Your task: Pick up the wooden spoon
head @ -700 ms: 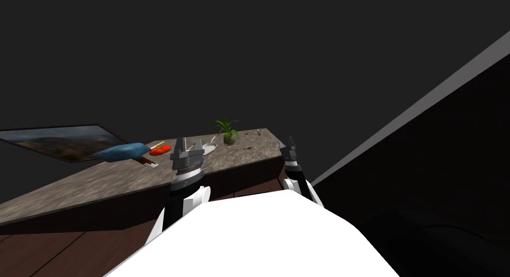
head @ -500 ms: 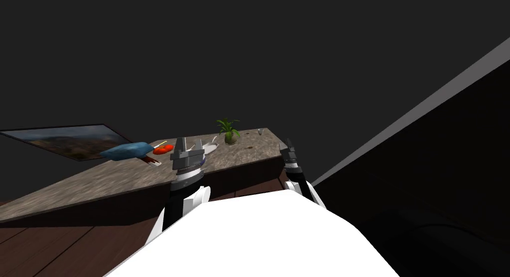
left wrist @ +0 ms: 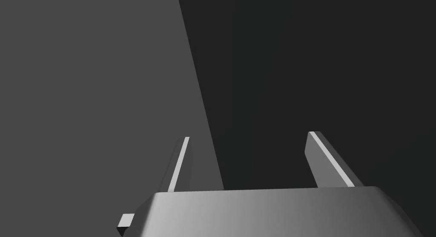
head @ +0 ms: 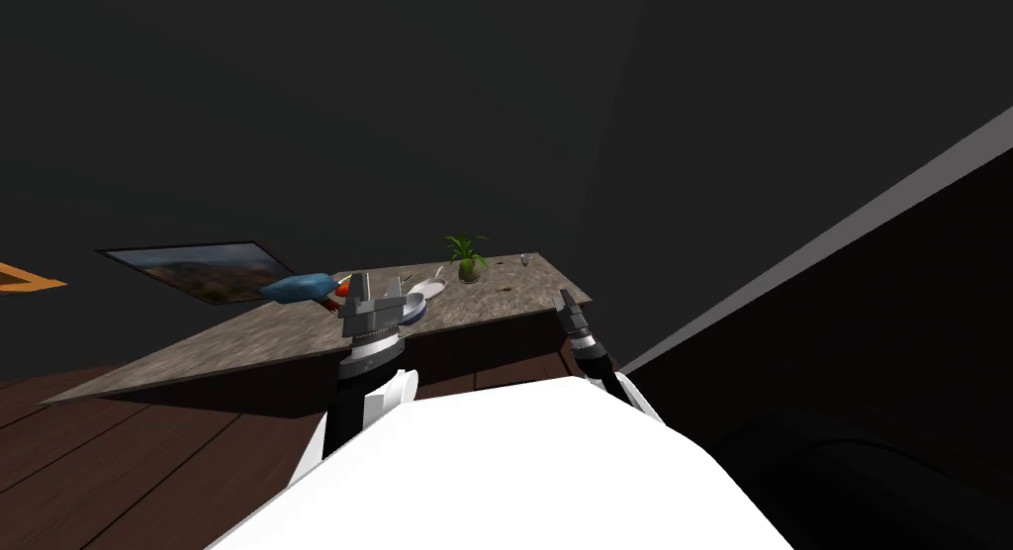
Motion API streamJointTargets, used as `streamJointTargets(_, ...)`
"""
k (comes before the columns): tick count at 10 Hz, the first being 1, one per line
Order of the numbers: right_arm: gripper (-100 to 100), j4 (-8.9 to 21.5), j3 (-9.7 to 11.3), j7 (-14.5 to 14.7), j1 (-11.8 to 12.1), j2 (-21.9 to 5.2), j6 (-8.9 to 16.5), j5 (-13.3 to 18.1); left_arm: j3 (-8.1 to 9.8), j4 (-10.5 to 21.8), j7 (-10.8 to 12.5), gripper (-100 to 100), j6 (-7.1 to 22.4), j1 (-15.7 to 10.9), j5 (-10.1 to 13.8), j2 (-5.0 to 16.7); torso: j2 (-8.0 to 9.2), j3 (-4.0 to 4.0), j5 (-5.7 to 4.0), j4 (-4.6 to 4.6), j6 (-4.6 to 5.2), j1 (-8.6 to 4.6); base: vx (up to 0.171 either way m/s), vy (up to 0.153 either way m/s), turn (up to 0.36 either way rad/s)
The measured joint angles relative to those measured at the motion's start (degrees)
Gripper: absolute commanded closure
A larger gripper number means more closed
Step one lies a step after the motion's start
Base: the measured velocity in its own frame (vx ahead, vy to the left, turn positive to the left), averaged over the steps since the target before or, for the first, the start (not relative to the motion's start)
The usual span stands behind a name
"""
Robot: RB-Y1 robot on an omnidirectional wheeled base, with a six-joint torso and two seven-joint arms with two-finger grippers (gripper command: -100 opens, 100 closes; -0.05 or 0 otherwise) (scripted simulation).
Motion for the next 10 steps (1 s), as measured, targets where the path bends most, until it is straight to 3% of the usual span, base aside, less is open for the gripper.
streamJointTargets(1, -100, 1.9, 0.1, 0.1, 1.4, -2.0, -1.3, 0.7, 0.0, 0.0, 0.0, 0, 0.0, 0.0, 0.0, 0.0, 0.03, 0.01, 0.01, 0.0, 0.0, 0.06, -0.042, 0.092, 0.046)
streamJointTargets(7, -100, 4.3, 2.3, 1.3, 6.5, -11.4, -2.4, 4.2, 0.0, 0.0, 0.0, 0, 0.0, 0.0, 0.0, 0.0, -0.08, -0.05, 0.0, -0.02, 0.0, 0.01, -0.026, 0.092, 0.111)
streamJointTargets(10, -100, 7.3, 3.5, 1.9, 7.6, -16.0, -3.3, 5.9, 0.01, 0.0, 0.0, 0, 0.0, 0.0, 0.0, 0.0, -0.09, -0.05, -0.01, -0.01, 0.02, -0.09, -0.018, 0.097, 0.153)
